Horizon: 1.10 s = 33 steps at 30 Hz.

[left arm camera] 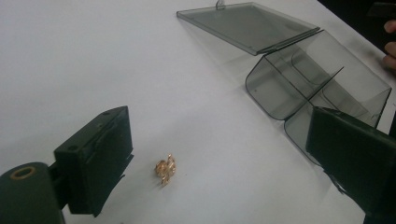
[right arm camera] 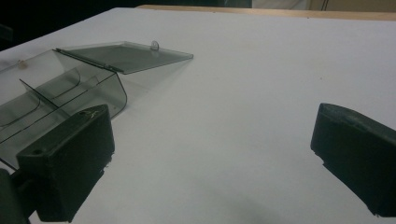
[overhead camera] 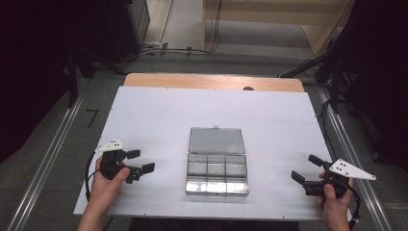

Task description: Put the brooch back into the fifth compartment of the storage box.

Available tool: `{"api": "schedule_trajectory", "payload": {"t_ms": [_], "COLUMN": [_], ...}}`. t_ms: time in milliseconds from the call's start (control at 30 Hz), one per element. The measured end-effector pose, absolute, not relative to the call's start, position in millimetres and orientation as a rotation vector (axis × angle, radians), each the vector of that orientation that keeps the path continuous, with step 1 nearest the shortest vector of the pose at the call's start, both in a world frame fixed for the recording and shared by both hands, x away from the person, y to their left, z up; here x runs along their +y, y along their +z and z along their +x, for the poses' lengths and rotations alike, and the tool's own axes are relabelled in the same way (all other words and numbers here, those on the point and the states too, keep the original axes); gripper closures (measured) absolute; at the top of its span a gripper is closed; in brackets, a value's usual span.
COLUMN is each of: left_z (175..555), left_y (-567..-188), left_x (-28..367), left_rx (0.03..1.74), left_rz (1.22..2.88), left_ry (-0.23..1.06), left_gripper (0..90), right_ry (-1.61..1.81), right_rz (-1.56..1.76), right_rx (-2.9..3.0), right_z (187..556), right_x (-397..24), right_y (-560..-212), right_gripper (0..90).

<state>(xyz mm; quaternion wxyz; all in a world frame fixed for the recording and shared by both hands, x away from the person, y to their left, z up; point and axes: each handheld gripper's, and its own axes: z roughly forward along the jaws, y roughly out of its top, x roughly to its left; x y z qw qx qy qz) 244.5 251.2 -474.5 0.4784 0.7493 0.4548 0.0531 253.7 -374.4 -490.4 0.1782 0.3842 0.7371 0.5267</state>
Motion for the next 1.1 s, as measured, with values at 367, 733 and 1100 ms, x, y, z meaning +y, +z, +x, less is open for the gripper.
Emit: {"api": "schedule_trajectory", "payload": {"t_ms": [367, 733, 1100], "left_z": [244.4, 249.1, 253.0], "left_y": [-475.5, -482.6, -493.7], "left_x": [264.0, 261.8, 259.8], "left_rx": [1.186, 1.207, 1.221], "left_rz": [1.861, 1.926, 1.965], "left_ry": [0.139, 0.143, 0.151], "left_gripper": [33.1, 61.7, 68.9], "right_ry": [1.500, 1.508, 1.508], "right_rz": [1.096, 1.106, 1.108], "right_rx": [2.079, 2.076, 2.080], "right_z": [256.9, 257.3, 257.9], "right_x": [-373.8, -374.0, -374.0], "right_y": [-494.5, -495.4, -495.7], "right_gripper": [0.0, 0.0, 0.0]}}
